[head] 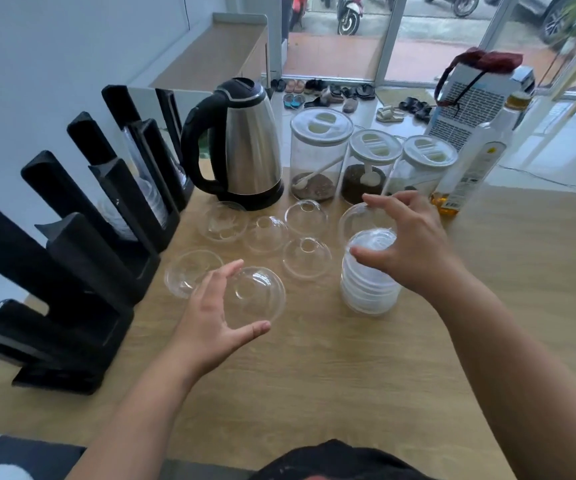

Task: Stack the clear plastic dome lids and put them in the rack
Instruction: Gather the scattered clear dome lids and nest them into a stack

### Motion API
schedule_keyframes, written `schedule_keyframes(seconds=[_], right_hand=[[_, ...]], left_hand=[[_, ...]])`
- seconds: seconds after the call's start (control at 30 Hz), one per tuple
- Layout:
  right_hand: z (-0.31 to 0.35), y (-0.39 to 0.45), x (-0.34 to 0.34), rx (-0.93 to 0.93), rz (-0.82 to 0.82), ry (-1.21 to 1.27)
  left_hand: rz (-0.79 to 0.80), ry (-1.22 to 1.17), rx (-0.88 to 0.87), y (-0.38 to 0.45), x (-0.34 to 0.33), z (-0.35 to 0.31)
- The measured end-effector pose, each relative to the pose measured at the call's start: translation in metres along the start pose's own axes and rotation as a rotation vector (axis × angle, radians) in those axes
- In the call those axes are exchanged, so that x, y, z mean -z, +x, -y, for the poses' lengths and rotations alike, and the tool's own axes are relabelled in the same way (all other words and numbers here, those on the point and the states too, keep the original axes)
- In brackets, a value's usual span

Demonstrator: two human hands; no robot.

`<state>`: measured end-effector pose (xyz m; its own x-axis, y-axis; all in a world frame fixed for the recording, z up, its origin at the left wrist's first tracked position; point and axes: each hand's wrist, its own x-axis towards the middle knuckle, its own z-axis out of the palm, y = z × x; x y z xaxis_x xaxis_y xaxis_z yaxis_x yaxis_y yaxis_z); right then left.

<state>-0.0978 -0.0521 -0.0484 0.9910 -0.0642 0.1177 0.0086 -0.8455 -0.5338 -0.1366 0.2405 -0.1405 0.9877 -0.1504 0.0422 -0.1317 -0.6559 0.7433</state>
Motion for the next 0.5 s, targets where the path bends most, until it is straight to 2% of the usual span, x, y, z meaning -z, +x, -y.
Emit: schedule_keyframes(seconds=[0.23, 0.5], right_hand=[[-0.034, 0.006, -0.020, -0.079, 0.082, 0.015], [-0.051, -0.007, -0.032, -0.054, -0.028, 0.199]], left_hand=[[0.005, 0.019, -0.152, 0.032, -0.011, -0.037], [0.005, -0.036, -0.294, 0.068, -0.019, -0.090]])
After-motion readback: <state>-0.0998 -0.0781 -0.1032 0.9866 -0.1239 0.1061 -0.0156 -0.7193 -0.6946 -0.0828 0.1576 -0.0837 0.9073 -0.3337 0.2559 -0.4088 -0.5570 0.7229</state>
